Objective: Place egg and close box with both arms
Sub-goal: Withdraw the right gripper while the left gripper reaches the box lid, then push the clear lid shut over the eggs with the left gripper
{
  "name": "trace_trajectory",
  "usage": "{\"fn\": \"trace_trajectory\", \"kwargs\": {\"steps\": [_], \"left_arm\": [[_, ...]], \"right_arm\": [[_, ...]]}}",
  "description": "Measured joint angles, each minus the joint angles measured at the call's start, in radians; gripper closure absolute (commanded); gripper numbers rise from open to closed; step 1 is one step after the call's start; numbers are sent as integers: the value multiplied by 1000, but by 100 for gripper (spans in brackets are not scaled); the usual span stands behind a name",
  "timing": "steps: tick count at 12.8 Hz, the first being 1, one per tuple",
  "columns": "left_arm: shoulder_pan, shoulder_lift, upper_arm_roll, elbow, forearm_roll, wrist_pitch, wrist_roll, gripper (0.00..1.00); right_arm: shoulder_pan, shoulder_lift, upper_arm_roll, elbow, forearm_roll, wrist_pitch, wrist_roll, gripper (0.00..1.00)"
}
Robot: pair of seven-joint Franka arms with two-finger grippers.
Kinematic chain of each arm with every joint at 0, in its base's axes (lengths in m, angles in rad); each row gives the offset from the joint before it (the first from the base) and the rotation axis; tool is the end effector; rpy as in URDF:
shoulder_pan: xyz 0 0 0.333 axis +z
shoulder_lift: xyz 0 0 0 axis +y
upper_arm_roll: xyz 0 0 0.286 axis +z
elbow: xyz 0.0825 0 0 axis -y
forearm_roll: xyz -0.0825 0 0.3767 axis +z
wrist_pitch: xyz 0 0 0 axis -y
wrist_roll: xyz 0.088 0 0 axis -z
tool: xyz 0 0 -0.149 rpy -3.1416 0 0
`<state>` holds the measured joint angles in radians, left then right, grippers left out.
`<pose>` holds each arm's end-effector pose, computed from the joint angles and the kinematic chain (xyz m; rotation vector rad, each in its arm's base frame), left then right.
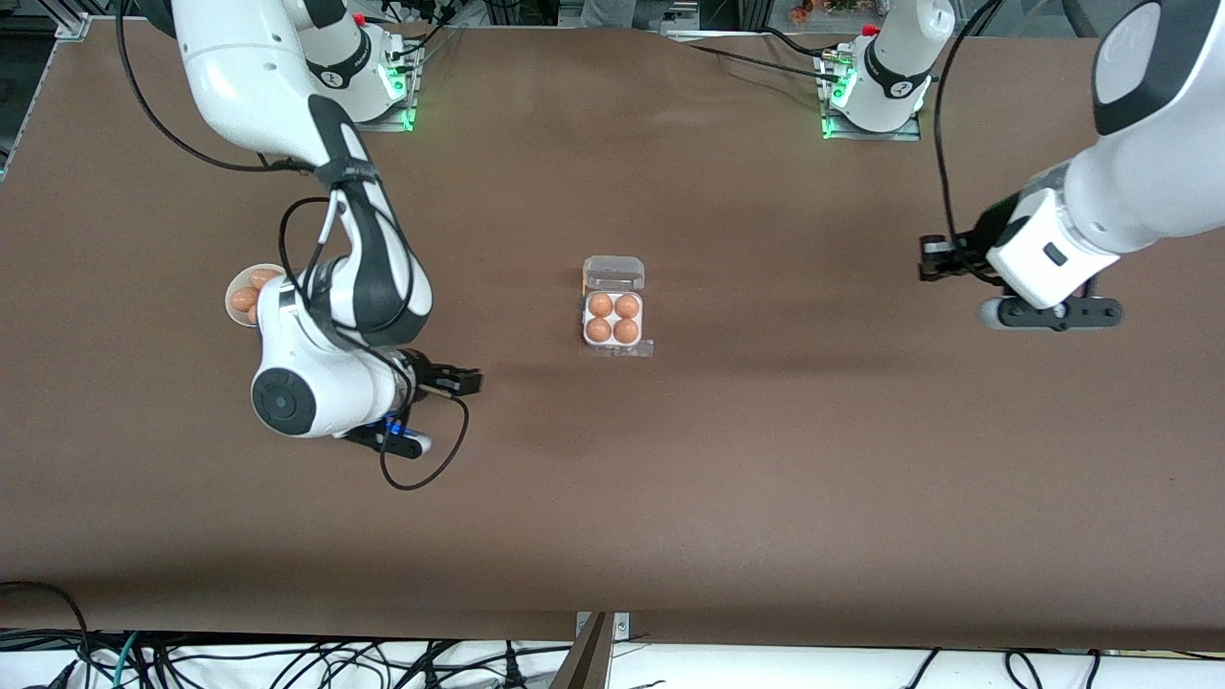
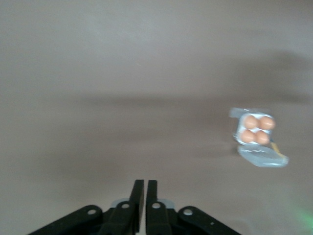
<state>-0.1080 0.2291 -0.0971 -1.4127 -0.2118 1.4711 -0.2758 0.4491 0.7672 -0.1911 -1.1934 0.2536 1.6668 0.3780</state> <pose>0.5704 -0.1473 0.4914 2.9351 0.1001 -0.3248 0.6410 0.2319 0.2531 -3.0828 0.2260 0.4683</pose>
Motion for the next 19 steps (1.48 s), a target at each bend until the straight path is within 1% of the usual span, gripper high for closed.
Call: {"fn": "trace_trajectory", "kwargs": {"steps": [1, 3, 4, 5, 6, 7, 8, 10, 12, 13, 15, 19], "left_arm": [[-1, 10, -27, -1, -29, -2, -30, 100], [-1, 40, -99, -2, -45, -3, -116, 100], [-2, 60, -141, -3, -46, -3, -174, 100], [-4, 85, -183, -3, -46, -2, -230, 100], [-10, 111, -218, -3, -47, -1, -276, 100], [-26, 137, -238, -3, -47, 1, -307, 100], [-53, 162, -244, -3, -48, 2, -329, 100], [-114, 204, -246, -3, -48, 4, -376, 100], [-170, 248, -246, -3, -48, 9, -416, 100], [-193, 271, -246, -3, -48, 19, -425, 100], [-225, 315, -246, -3, -48, 51, -429, 100], [-283, 375, -247, -3, -48, 137, -432, 100]], "right_arm": [[10, -30, 0, 1, -76, 0, -15, 0], [24, -93, 1, 1, -125, -8, -22, 0], [15, -134, 12, -13, -159, -16, -22, 0], [-27, -190, 56, -53, -215, -11, -22, 0], [-96, -265, 128, -120, -269, 14, -23, 0], [-156, -349, 181, -203, -296, 50, -25, 0], [-195, -436, 204, -287, -306, 88, -26, 0], [-266, -599, 221, -426, -309, 137, -34, 0], [-314, -736, 224, -506, -309, 116, -63, 0], [-324, -783, 226, -525, -309, 93, -68, 0], [-335, -825, 228, -540, -309, 73, -117, 0], [-375, -824, 227, -541, -309, 76, -231, 0]]}}
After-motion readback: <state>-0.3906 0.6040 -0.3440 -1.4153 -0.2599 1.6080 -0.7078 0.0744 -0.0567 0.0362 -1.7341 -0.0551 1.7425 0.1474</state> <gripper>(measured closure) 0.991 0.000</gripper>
